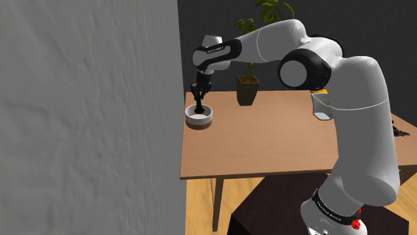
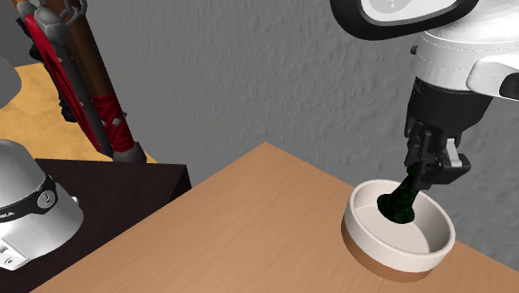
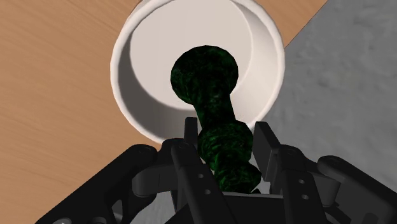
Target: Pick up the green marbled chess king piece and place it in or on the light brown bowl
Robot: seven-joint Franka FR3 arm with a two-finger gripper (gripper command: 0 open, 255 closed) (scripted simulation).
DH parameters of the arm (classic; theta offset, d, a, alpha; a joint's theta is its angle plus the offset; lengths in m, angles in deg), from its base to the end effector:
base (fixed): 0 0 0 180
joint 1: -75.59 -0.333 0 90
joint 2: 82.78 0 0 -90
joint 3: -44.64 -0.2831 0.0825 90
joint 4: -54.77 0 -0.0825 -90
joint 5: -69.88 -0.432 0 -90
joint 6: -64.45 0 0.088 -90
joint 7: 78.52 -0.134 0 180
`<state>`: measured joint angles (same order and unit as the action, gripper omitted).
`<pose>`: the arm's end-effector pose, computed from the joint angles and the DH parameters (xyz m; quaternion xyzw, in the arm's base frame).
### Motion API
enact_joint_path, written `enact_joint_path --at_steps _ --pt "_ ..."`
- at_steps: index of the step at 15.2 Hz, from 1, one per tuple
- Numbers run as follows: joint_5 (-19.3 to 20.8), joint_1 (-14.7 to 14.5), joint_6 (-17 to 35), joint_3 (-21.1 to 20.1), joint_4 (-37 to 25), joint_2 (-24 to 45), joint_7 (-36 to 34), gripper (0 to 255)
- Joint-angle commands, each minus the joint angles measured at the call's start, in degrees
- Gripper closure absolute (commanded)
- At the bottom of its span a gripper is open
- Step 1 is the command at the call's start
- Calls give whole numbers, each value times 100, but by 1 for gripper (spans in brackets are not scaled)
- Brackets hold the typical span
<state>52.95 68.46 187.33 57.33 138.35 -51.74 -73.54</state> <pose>0.7510 -0.0326 0.3168 -0.9925 0.0553 -0.0858 0.0669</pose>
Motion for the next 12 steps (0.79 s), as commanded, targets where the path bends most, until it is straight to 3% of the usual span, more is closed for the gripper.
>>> enact_joint_path --at_steps 1,5,6,12 --pt "-4 2 20 -1 17 0 7 255" --pt "-4 2 20 -1 17 0 7 255" --pt "-4 2 20 -1 17 0 7 0" --pt "26 3 -110 19 -13 -101 -10 0"
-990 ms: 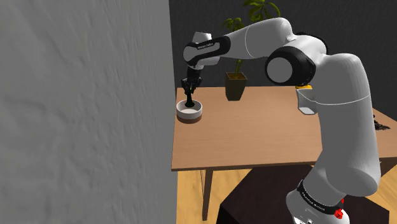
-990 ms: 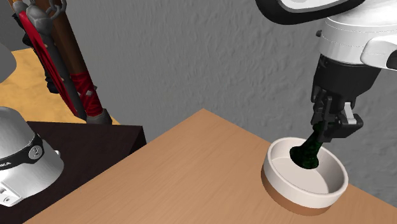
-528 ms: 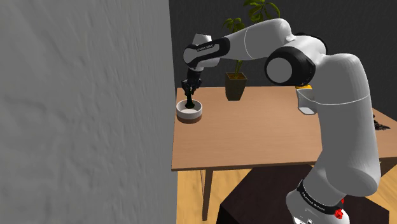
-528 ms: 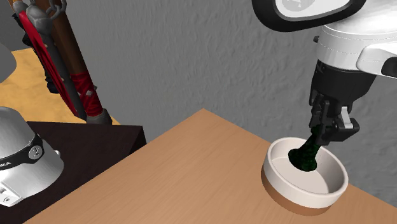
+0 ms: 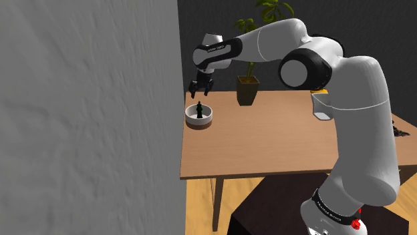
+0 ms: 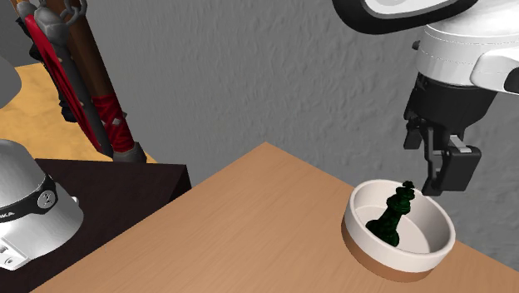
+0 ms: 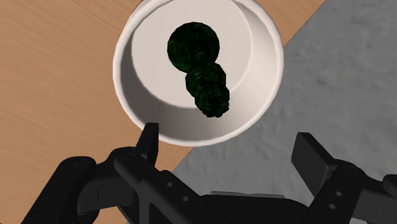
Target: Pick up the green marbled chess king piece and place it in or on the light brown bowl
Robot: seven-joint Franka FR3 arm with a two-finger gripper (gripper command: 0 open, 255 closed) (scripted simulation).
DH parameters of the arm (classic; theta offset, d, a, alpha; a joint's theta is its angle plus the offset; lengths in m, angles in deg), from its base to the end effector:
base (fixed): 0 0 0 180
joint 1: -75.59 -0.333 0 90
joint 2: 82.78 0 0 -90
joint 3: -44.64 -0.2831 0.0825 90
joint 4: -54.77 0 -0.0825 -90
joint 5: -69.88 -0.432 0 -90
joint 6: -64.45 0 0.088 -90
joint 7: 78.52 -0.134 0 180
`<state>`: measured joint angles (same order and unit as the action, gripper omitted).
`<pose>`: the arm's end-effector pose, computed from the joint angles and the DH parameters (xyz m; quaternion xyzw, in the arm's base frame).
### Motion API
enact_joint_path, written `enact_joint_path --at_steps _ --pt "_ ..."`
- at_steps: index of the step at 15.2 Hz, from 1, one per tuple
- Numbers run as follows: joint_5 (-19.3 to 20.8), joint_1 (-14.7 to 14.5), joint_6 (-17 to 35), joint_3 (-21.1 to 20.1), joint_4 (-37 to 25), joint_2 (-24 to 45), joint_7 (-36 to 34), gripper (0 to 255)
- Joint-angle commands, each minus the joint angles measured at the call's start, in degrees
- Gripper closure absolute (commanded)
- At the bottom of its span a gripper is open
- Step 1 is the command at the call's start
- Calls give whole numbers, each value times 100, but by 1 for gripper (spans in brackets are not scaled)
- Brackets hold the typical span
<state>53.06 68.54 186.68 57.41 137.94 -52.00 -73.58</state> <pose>0.7512 -0.0339 0.3228 -0.9925 0.0553 -0.0860 0.0668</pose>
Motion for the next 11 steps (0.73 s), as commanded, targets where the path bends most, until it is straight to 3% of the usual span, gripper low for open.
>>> enact_joint_path --at_steps 1,3,11 --pt "44 -2 -178 30 -11 -170 -23 0" --pt "93 6 -426 62 -104 -326 -52 0" --pt "93 6 -426 62 -104 -326 -52 0"
